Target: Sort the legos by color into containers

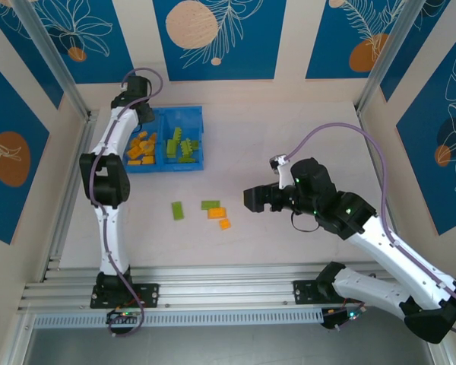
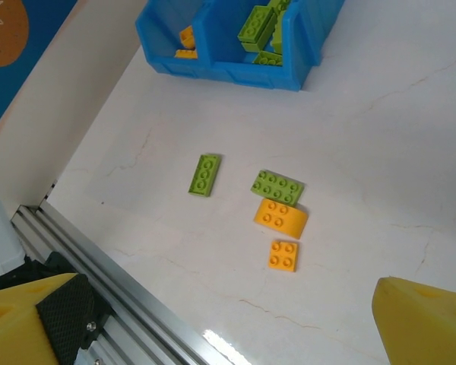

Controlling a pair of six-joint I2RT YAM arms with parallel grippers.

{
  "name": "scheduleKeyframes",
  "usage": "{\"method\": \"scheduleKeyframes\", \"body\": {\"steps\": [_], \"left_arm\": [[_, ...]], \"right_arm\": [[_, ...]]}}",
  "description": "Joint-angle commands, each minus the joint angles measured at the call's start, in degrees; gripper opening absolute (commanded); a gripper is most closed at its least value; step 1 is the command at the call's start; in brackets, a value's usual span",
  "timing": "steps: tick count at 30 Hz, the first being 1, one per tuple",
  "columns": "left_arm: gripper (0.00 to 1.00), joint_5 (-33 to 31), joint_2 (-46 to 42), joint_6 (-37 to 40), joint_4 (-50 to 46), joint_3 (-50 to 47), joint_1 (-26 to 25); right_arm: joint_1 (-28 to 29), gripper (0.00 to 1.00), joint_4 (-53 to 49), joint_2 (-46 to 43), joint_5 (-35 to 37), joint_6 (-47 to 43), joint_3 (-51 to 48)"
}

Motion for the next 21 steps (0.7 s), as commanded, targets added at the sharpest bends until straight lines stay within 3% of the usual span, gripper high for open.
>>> {"method": "scheduleKeyframes", "body": {"steps": [1, 5, 9, 12, 15, 21], "left_arm": [[0.51, 7.19, -9.83, -0.91, 1.12, -4.51, -0.89], [0.5, 13.46, -20.68, -2.67, 0.69, -14.17, -3.33], [0.5, 16.98, -39.85, -3.29, 8.71, -34.82, -9.1], [0.5, 15.81, -50.84, -1.39, 10.02, -44.89, -16.07], [0.51, 11.24, -58.2, 1.91, 3.0, -49.64, -22.29], [0.57, 7.33, -75.14, 6.67, -8.15, -58.71, -24.02]], "right_arm": [[-0.03, 0.96, 0.75, 1.58, 1.08, 0.99, 0.59], [0.14, 0.96, 1.53, 5.54, 0.47, 1.8, 1.45], [1.94, 0.95, 3.84, 11.97, -0.64, 5.58, 2.07], [5.01, 0.94, 6.16, 18.53, -0.28, 7.8, 3.64], [8.76, 0.92, 7.51, 26.87, 0.22, 9.12, 7.58], [15.49, 0.89, 6.36, 45.43, 5.96, 8.85, 18.98]]}}
